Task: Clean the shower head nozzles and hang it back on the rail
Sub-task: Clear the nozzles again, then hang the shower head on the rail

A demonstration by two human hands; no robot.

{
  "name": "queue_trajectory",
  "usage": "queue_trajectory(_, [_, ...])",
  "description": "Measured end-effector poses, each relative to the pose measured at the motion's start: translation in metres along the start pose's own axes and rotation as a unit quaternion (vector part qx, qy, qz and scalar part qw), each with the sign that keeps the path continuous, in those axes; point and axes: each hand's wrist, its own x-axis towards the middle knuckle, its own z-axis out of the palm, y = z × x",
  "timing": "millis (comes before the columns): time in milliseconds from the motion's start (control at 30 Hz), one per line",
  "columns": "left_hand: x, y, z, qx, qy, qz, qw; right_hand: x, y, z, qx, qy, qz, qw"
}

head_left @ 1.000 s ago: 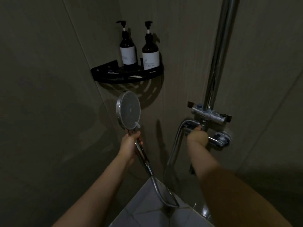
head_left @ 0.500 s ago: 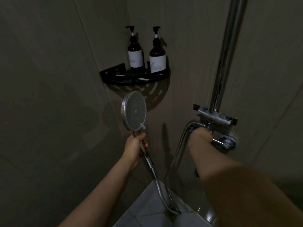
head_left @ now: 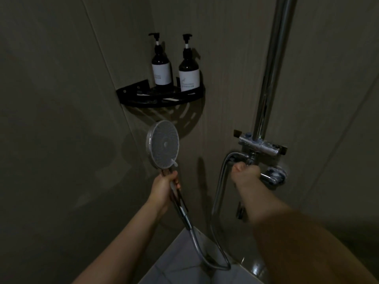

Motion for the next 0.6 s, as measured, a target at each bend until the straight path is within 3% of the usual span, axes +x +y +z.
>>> queue_trajectory(67, [-0.002,-0.002,0.003,0.011,0.006,0.003,1.0,0.01,0.001,-0.005,0.059,0.007,0.026,0.998])
queue_trajectory(200, [-0.005,-0.006,0.007,0.042,-0.009,0.006,0.999,0.019,0.015,-0.03,-0.028,-0.012,0.075,0.997])
queue_trajectory(367, [-0.004,-0.017,0.01,0.095,0.0,-0.005,0.995,0.024,0.058,-0.062,-0.081,-0.025,0.016,0.996])
queue_trajectory(600, [-0.003,-0.034,-0.004,0.158,0.01,0.002,0.987,0.009,0.075,-0.072,-0.191,-0.111,-0.033,0.975])
